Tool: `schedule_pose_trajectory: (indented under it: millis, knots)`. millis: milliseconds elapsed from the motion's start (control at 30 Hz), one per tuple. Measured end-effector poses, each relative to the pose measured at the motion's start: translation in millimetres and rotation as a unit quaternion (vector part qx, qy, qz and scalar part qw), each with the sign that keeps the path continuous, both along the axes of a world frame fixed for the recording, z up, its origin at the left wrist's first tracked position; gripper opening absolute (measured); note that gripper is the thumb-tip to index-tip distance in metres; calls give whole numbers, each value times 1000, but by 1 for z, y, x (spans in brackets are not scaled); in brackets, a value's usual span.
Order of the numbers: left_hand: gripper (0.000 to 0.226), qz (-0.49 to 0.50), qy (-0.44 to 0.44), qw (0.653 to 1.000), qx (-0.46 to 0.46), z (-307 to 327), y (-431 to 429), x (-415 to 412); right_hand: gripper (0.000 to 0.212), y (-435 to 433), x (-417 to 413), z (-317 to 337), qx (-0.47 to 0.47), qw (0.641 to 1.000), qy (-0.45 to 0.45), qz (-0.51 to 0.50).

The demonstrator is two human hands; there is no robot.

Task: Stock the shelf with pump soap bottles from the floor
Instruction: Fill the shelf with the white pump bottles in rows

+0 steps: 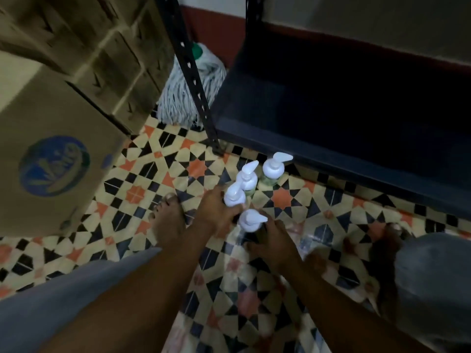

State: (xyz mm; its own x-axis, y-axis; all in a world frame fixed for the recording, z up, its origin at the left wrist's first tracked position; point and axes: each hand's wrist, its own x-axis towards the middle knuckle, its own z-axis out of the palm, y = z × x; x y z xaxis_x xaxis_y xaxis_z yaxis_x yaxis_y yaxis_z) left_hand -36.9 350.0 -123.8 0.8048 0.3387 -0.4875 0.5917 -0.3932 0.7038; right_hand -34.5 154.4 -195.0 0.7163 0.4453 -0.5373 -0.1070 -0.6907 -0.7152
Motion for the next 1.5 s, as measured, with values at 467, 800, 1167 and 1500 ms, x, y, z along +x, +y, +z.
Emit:
schedule_pose_trajectory:
  millis: [467,800,1167,1500]
  knots:
    - [90,67,5,997,-34,35,-17,-16,31,-47,-5,67,38,992,-18,-123]
    - [54,12,-185,979,-90,200,-71,-11,52,-108,8,250,90,977,-89,-174]
    - [27,104,-299,907,-277,359,-115,-18,39,-135,20,434,262,939,-136,-176]
    - [82,146,-218,886,-382,348,-152,-30,35,-137,8,421,364,892,-17,-268]
